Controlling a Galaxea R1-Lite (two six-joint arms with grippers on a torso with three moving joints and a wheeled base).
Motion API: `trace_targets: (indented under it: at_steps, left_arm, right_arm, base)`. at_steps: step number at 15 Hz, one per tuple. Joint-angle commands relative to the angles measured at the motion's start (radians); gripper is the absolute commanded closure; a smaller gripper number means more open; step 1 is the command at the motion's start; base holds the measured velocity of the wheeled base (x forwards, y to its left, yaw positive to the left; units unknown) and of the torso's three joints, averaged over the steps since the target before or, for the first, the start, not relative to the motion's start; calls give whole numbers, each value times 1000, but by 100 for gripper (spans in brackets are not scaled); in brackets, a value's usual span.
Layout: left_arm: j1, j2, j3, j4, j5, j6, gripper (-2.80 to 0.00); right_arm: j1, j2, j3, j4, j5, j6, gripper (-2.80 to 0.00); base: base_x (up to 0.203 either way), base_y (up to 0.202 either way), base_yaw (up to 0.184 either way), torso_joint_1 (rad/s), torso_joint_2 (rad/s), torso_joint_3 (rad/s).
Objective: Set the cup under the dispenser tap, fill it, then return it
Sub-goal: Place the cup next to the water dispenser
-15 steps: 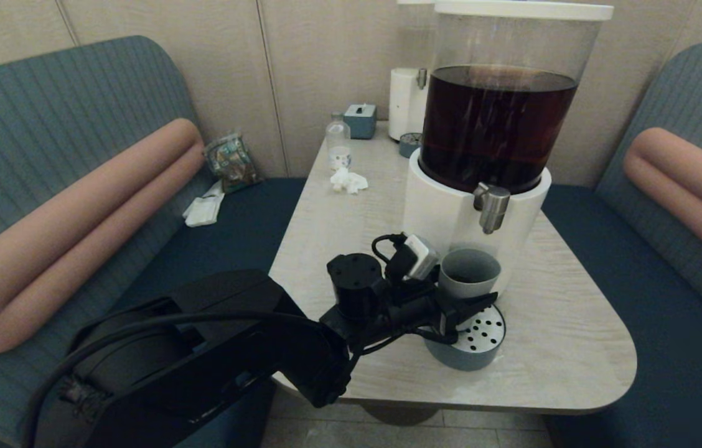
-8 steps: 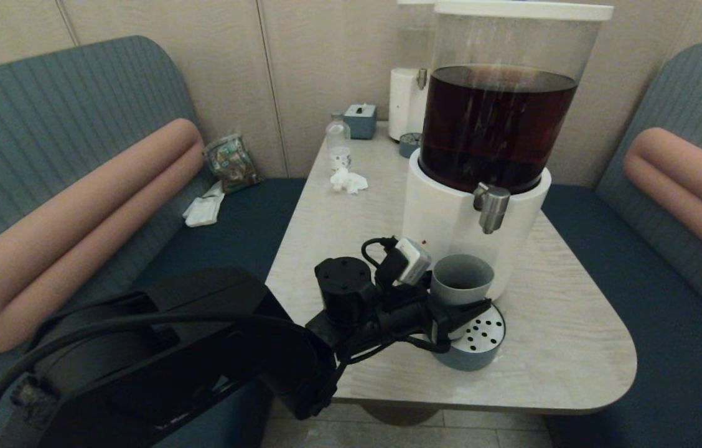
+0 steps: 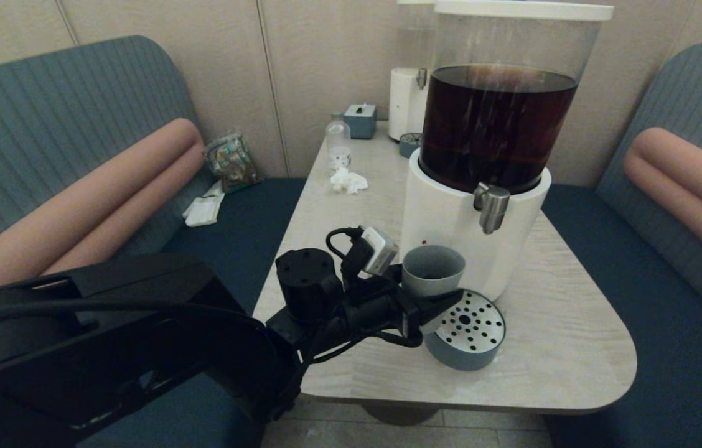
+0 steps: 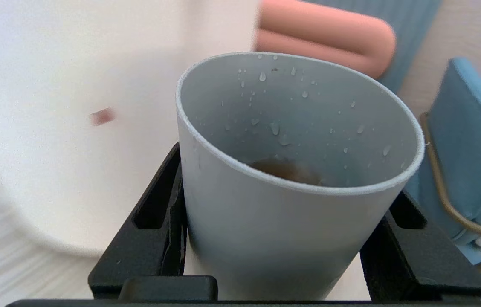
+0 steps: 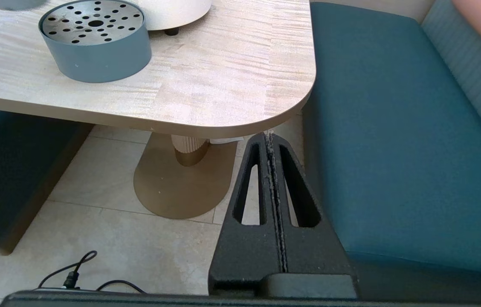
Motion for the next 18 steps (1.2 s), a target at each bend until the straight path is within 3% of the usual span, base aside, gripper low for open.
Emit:
trace_targets:
  at_steps: [1,11,18]
  left_arm:
    - [49,-49,49,-18,-3,-4,0]
    - [346,-36,84,-81,-4,-50,0]
    - [396,29,33,-113,-1,-114,0]
  right_arm:
    - [0,0,0,1,0,-1,0]
    - [0,0,0,1,0,-1,0]
    - [0,0,0,1,0,-1,0]
  base:
    - [0,0,0,0,0,0]
    - [0,0,0,0,0,0]
    - [0,0,0,0,0,0]
